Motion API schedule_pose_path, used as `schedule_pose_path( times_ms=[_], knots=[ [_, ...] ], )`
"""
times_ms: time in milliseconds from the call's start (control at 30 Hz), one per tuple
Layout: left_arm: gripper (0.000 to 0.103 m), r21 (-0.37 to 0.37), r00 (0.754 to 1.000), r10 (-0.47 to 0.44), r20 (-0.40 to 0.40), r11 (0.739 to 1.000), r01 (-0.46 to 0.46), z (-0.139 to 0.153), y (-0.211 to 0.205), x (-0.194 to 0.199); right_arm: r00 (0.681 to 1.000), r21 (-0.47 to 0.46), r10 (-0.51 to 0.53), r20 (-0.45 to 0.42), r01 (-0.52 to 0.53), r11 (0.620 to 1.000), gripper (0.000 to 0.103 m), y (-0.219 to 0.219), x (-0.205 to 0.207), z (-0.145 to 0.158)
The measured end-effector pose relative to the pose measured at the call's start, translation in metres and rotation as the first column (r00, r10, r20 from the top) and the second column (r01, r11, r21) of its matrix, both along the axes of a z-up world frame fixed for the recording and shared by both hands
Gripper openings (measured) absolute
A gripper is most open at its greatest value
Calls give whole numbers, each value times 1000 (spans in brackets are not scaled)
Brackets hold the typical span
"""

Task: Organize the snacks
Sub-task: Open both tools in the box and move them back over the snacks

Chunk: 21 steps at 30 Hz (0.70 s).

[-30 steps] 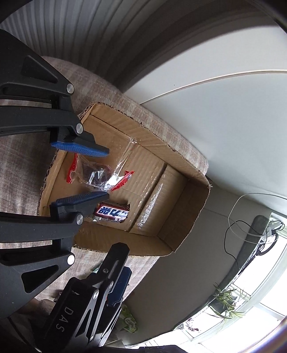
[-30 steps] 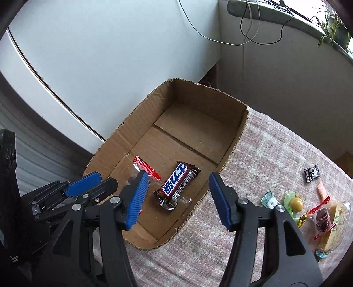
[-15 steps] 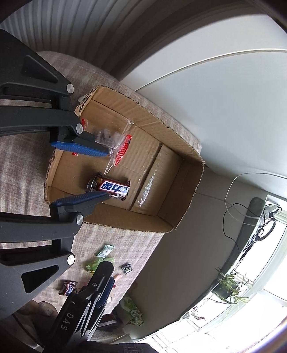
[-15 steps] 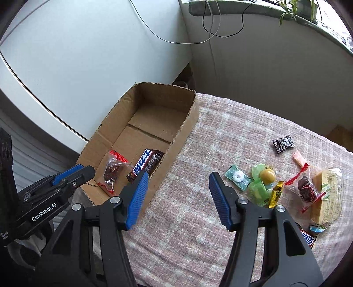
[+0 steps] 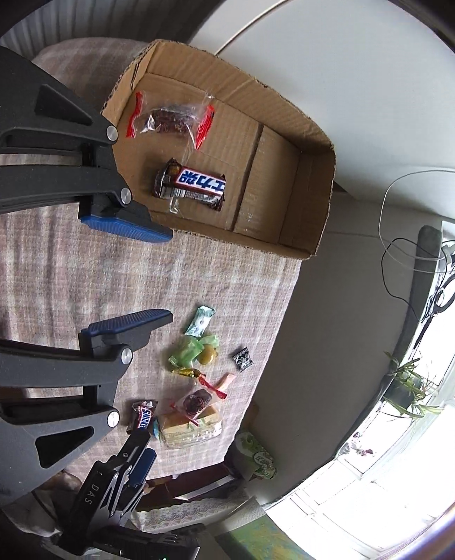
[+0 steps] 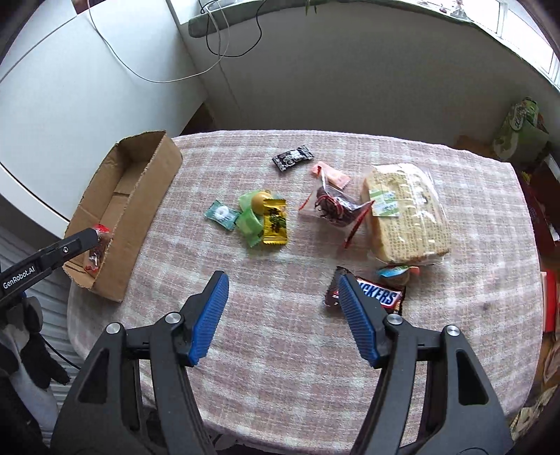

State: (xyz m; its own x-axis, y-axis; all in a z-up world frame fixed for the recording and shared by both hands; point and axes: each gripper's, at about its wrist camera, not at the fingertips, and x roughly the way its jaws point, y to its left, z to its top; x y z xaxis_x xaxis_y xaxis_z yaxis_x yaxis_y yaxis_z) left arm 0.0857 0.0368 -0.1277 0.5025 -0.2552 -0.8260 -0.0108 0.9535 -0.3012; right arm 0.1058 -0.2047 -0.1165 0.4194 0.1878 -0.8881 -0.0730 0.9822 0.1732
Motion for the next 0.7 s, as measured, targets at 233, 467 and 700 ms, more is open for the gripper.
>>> schedule_pose_path(
  times_ms=[233, 467, 700],
  knots=[
    [49, -8, 991, -130, -11, 991, 130, -15, -55, 12, 990, -25, -133, -43, 132, 991, 79, -54, -13, -24],
    [48, 6, 970, -244, 1, 970, 244, -31, -106, 27, 984, -13, -166, -61, 166, 986, 79, -73, -14, -39],
    [35, 31, 948, -319, -7, 947, 319, -48, -138, 48, 992, 49, -119, -27, 121, 991, 79, -75, -11, -41]
  ],
)
